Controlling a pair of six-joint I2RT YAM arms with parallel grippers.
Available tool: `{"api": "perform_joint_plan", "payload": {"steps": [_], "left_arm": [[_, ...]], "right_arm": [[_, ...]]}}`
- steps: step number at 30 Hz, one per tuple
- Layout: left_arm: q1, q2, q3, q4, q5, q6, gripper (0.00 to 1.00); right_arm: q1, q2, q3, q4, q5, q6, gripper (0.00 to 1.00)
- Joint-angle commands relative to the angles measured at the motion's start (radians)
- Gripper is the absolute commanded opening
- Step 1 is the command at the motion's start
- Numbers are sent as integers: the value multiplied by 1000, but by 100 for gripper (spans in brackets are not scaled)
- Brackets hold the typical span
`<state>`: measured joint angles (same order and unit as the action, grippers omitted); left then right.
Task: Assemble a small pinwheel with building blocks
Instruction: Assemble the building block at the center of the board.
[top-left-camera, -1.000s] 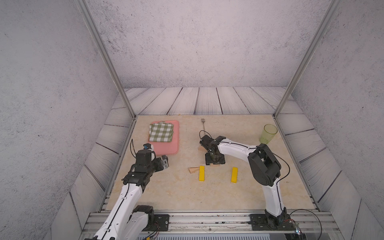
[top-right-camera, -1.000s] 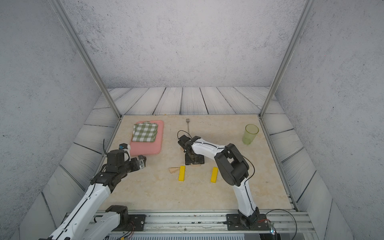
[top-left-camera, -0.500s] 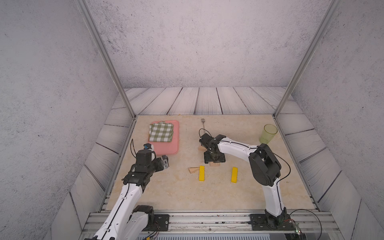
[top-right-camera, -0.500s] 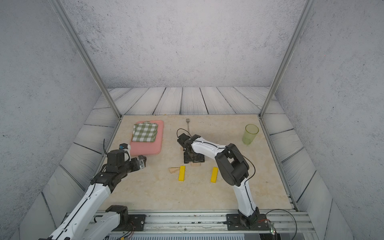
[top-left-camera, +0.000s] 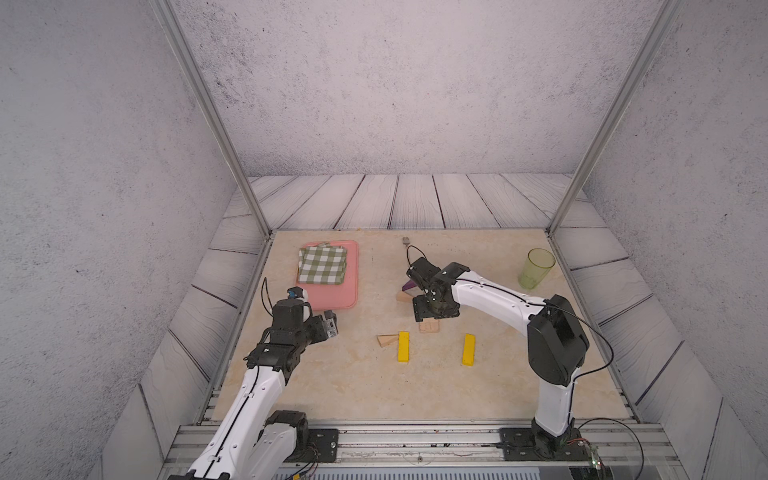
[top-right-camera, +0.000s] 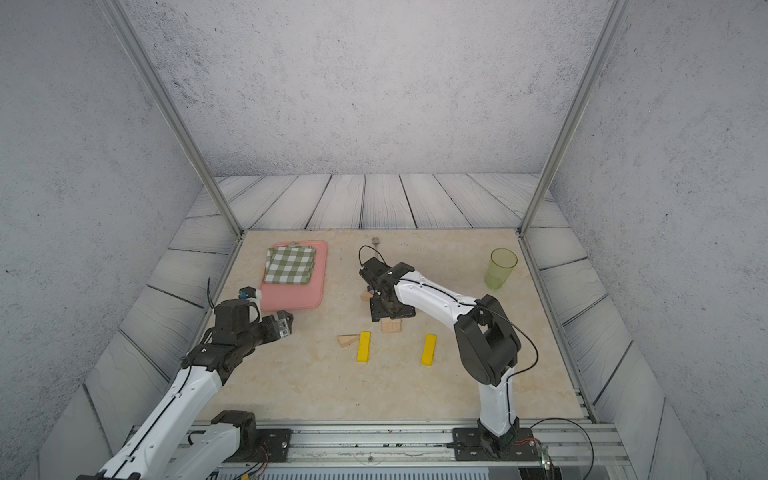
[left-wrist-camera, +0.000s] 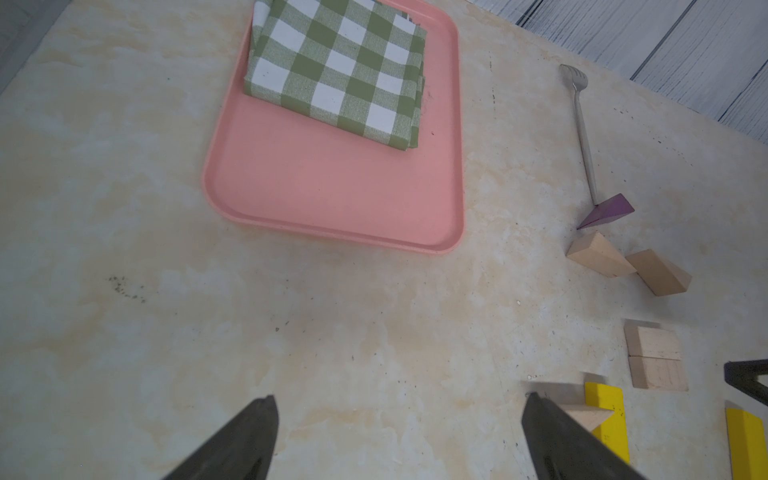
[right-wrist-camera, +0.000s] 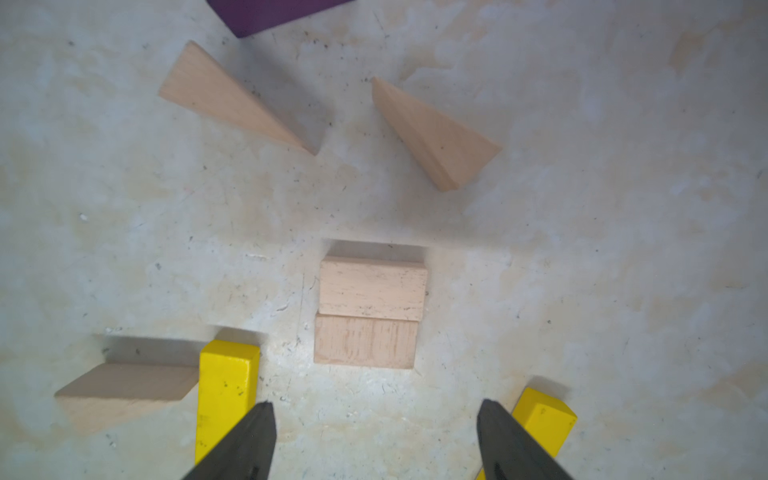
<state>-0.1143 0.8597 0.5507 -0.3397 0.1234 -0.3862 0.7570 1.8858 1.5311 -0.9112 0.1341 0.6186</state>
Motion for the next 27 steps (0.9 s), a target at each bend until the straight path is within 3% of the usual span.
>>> {"api": "perform_joint_plan", "payload": {"steps": [1, 13, 27], "left_arm": [[-9, 7, -7, 8, -9, -2, 98], [-28, 32, 10, -6, 56, 13, 100], [-39, 38, 5, -1, 49, 6, 100]], "right_arm": [[4, -76, -58, -8, -40, -61, 80], [2, -84, -159, 3, 12, -68, 80], [4, 123, -4, 16, -12, 30, 87]]}}
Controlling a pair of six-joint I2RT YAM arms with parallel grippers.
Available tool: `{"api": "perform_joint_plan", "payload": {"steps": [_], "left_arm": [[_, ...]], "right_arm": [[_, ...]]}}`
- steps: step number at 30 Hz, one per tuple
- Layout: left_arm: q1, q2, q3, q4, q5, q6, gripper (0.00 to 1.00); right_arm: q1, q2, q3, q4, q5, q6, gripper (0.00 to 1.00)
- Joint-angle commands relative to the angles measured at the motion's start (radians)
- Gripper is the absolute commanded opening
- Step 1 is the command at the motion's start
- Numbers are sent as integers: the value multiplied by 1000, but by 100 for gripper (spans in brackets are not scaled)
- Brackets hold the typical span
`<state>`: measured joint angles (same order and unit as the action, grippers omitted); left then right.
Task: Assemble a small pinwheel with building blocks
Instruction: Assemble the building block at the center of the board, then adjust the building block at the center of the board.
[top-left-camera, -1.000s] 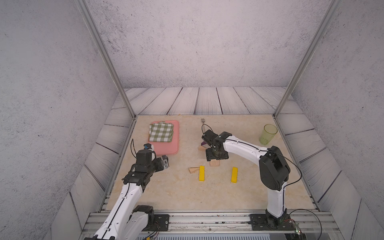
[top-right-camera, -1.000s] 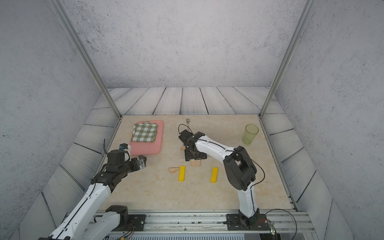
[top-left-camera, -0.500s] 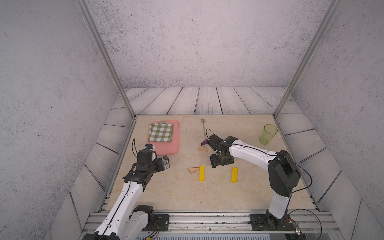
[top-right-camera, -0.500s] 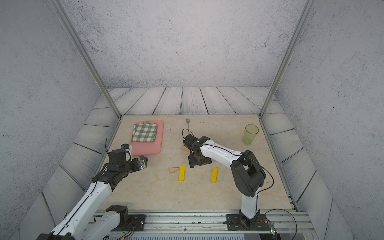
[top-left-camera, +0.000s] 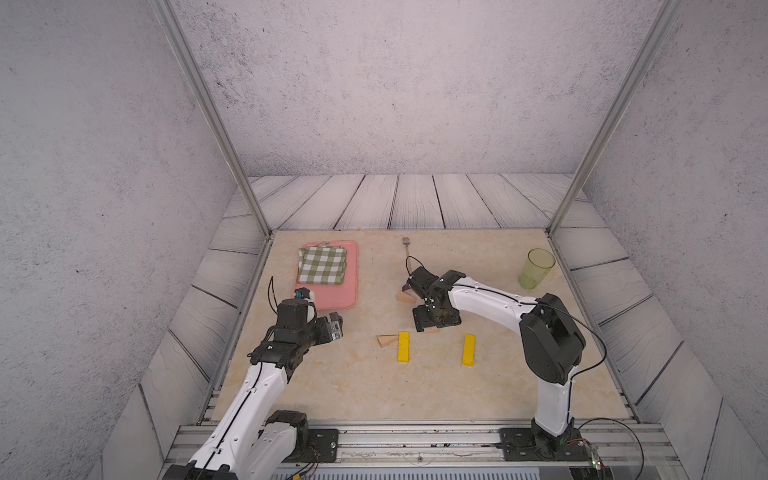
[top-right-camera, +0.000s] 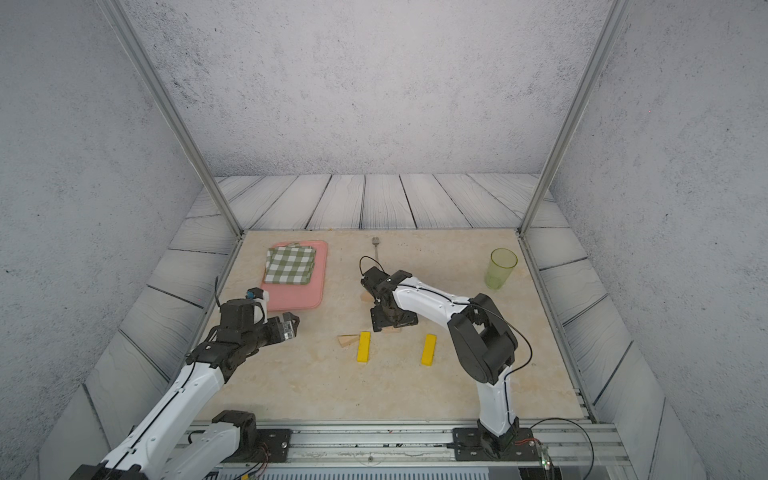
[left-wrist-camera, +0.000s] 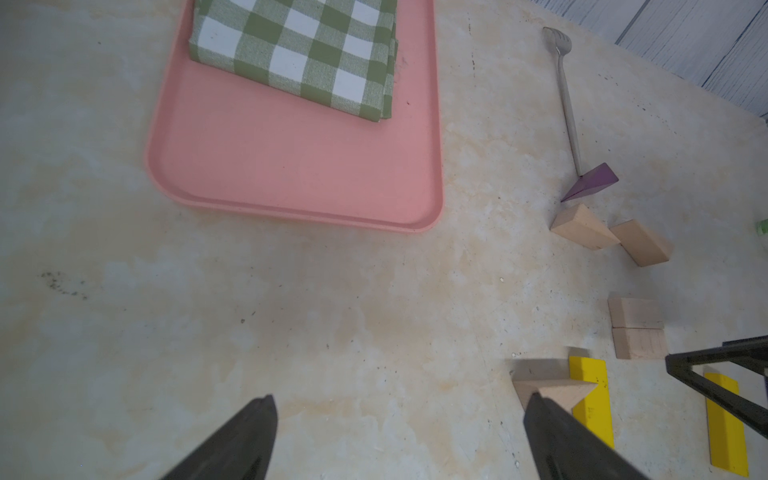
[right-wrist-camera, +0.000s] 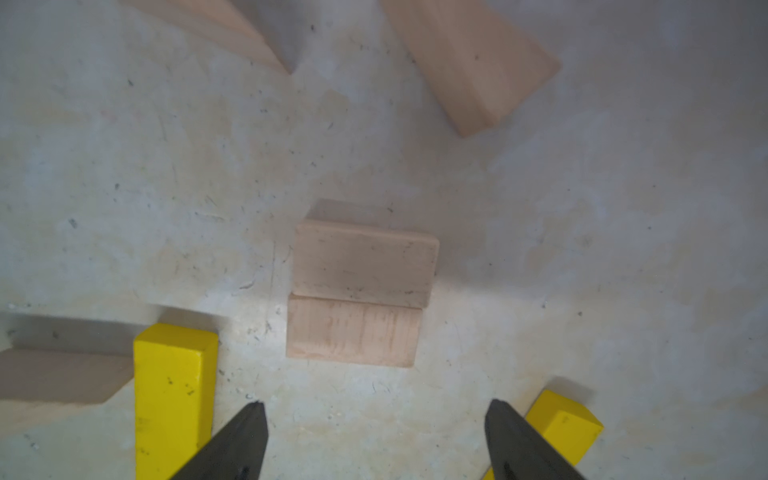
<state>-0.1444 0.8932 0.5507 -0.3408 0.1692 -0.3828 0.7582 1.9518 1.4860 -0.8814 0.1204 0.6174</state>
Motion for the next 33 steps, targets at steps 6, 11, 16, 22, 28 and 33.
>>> {"api": "perform_joint_plan", "payload": {"steps": [6, 11, 16, 22, 28, 33], "left_arm": [[-9, 3, 2, 2, 3, 2, 100], [-11, 1, 0, 5, 3, 1, 100], [-11, 3, -4, 11, 3, -2, 99], [-11, 7, -8, 19, 3, -4, 99], [-11, 9, -8, 20, 3, -5, 99], [-11, 12, -10, 23, 1, -7, 99]], "right_arm": [[1, 131, 94, -27, 19, 40, 90], [-7, 169, 114, -23, 19, 42, 90], [-28, 183, 114, -4, 6, 43, 90], [-35, 204, 127, 6, -11, 41, 89], [-37, 219, 131, 18, -24, 53, 87], [-36, 224, 129, 19, -27, 58, 84]]}}
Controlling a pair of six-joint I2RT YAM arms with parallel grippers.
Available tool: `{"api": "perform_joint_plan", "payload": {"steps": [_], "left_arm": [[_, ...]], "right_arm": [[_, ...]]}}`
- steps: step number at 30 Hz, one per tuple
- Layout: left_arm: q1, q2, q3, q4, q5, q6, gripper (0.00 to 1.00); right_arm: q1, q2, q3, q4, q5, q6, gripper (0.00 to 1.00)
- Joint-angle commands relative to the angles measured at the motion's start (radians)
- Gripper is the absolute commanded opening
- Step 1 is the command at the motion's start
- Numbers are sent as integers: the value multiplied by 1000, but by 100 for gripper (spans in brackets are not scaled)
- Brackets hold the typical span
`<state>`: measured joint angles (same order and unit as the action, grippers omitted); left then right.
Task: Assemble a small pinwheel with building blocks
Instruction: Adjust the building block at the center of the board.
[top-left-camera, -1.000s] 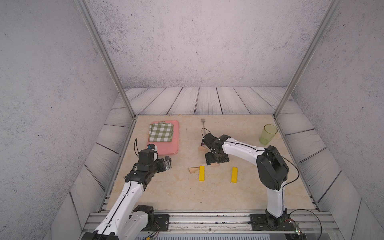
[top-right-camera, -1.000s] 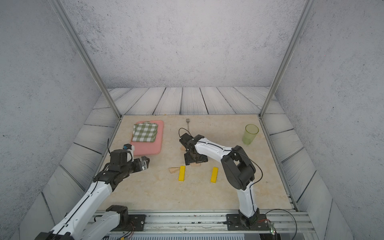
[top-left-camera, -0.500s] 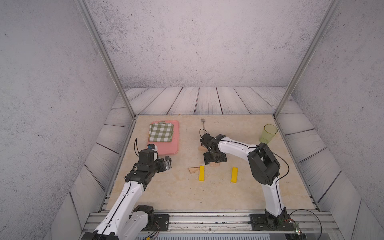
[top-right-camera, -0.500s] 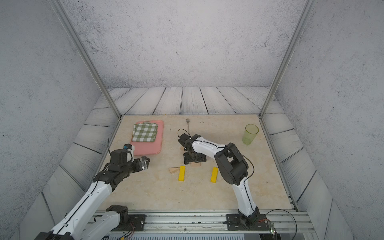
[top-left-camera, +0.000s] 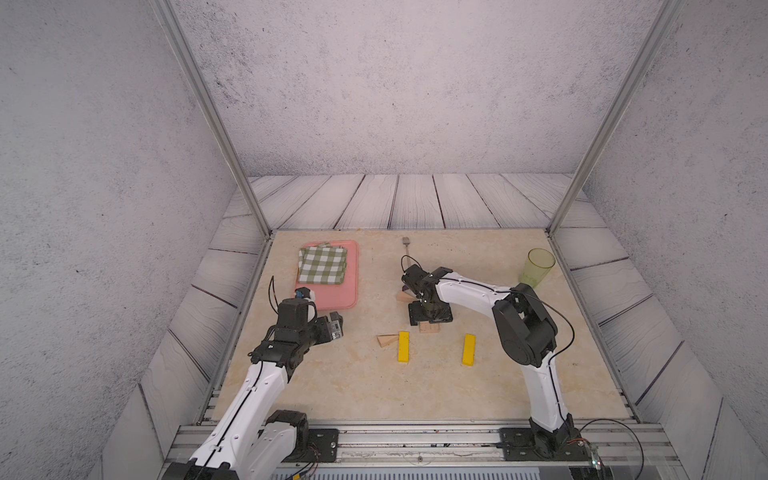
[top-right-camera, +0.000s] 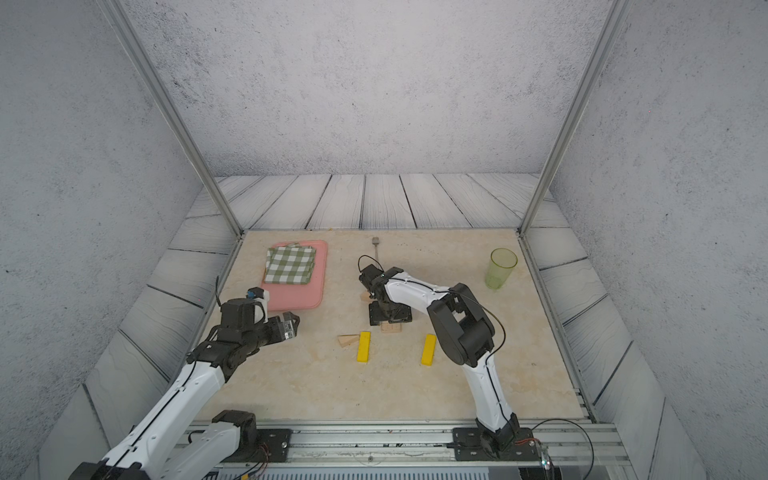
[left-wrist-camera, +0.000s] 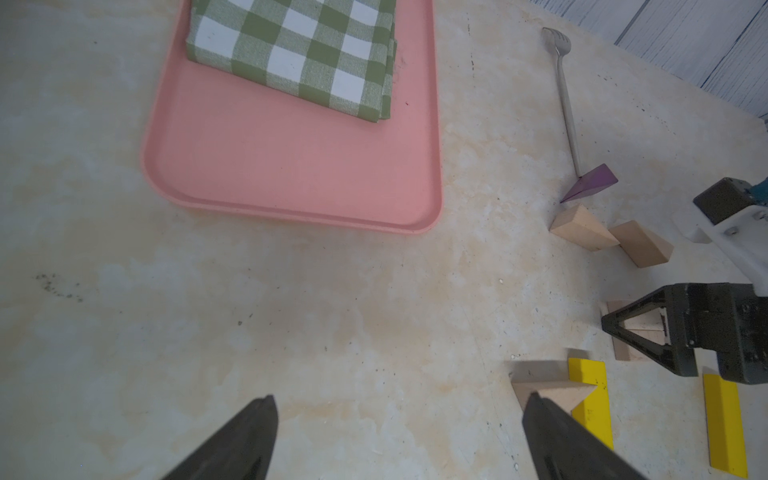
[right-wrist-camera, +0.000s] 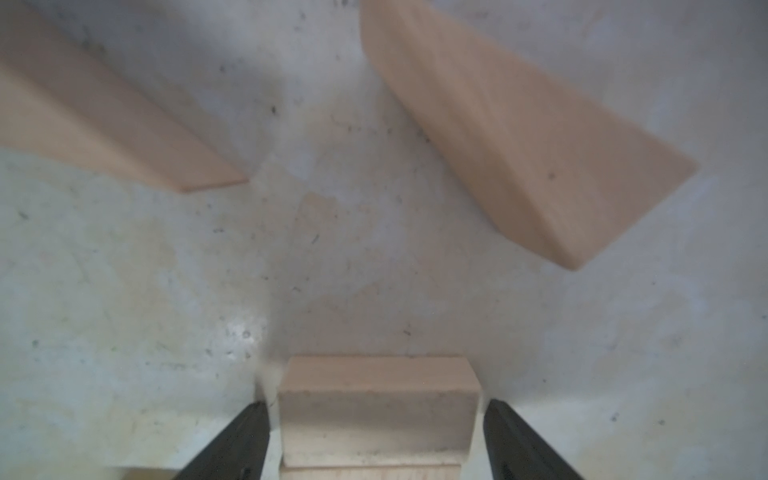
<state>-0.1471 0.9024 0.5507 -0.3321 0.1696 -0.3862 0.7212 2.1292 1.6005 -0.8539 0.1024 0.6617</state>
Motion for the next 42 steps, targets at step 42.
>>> {"api": "perform_joint_plan", "payload": {"steps": [42], "left_arm": [[-8, 4, -12, 13, -4, -5, 98]], "right_arm": [[-8, -61, 39, -44, 24, -8, 85]]}}
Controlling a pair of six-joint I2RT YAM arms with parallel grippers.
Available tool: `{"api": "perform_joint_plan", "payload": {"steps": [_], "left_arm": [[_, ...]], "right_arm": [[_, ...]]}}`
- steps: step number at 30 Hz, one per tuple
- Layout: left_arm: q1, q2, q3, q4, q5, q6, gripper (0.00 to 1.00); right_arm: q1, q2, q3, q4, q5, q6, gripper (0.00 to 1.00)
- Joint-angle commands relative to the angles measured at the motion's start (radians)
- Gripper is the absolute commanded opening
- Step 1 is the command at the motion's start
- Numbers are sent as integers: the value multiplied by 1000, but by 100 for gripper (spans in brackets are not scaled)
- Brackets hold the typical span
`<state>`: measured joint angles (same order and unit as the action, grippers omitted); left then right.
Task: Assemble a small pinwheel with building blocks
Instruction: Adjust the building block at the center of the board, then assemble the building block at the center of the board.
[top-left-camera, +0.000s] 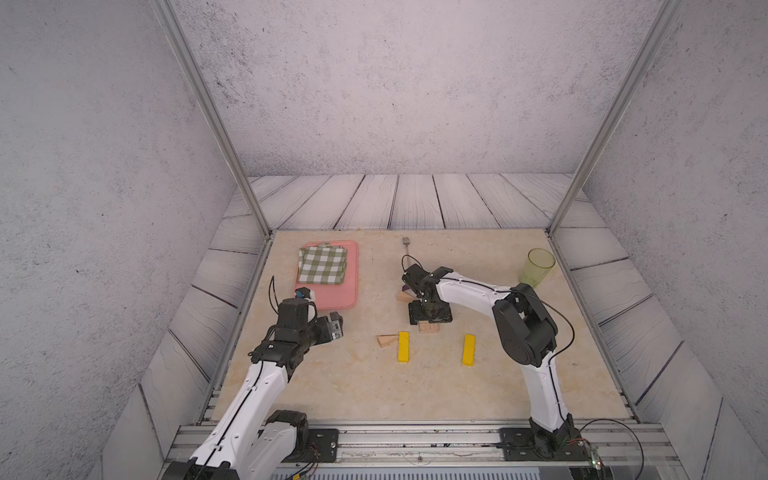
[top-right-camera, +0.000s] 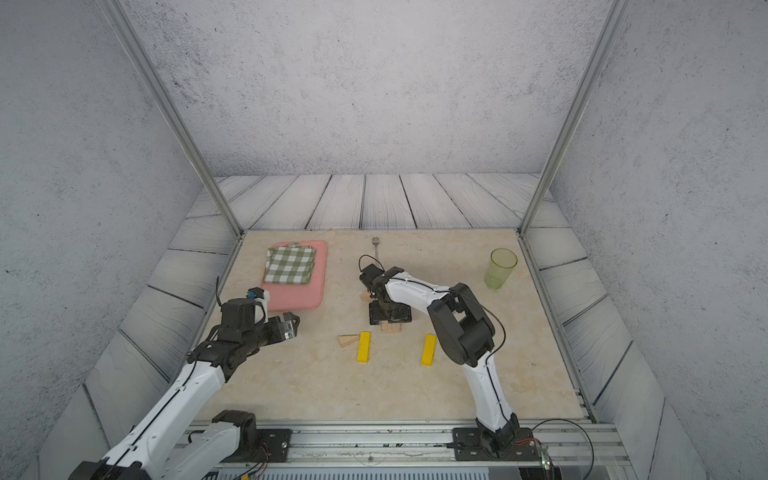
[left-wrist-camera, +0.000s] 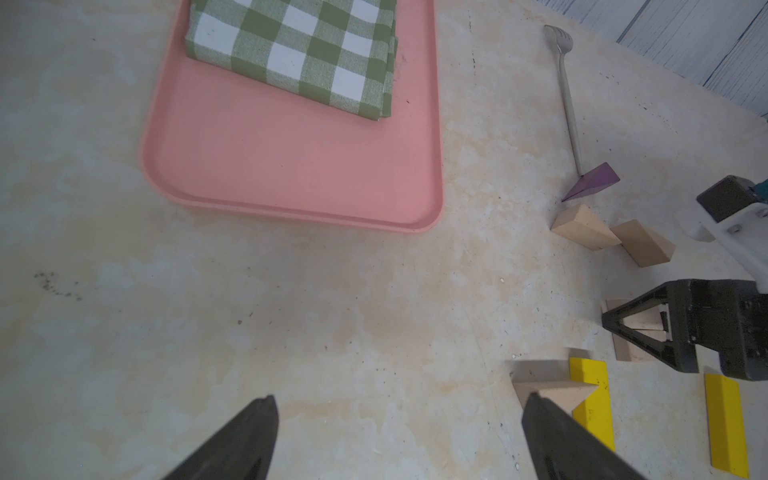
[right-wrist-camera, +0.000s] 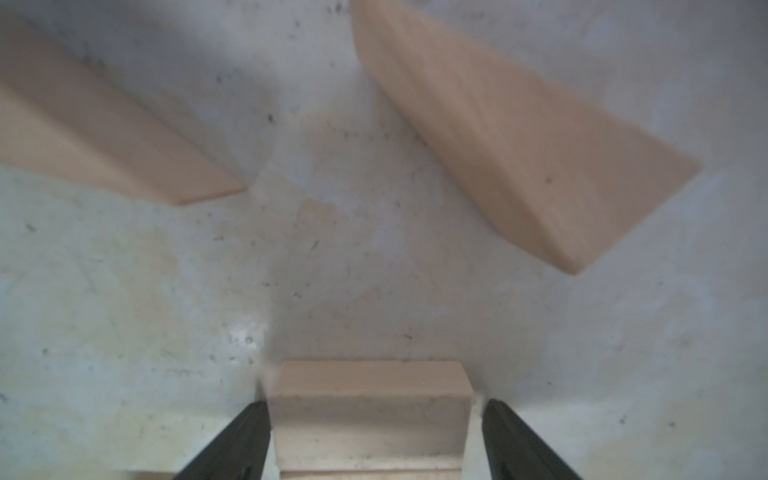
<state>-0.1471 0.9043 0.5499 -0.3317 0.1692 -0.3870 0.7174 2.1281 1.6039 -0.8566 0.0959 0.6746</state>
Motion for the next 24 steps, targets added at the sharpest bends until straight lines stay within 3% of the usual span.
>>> {"api": "perform_joint_plan", "payload": {"steps": [1, 4, 11, 24], "left_arm": [[-8, 3, -8, 11, -4, -3, 98], [-9, 14, 14, -10, 4, 9, 100], [-73, 67, 170, -156, -13, 176, 89], [-433, 318, 306, -307, -110, 409, 84]], "right_arm": [[-4, -80, 42, -46, 31, -29, 86], [-4, -154, 61, -72, 42, -58, 86], [-30, -391, -51, -92, 33, -98, 87], [-47, -700, -445, -44, -50, -65, 87]]}}
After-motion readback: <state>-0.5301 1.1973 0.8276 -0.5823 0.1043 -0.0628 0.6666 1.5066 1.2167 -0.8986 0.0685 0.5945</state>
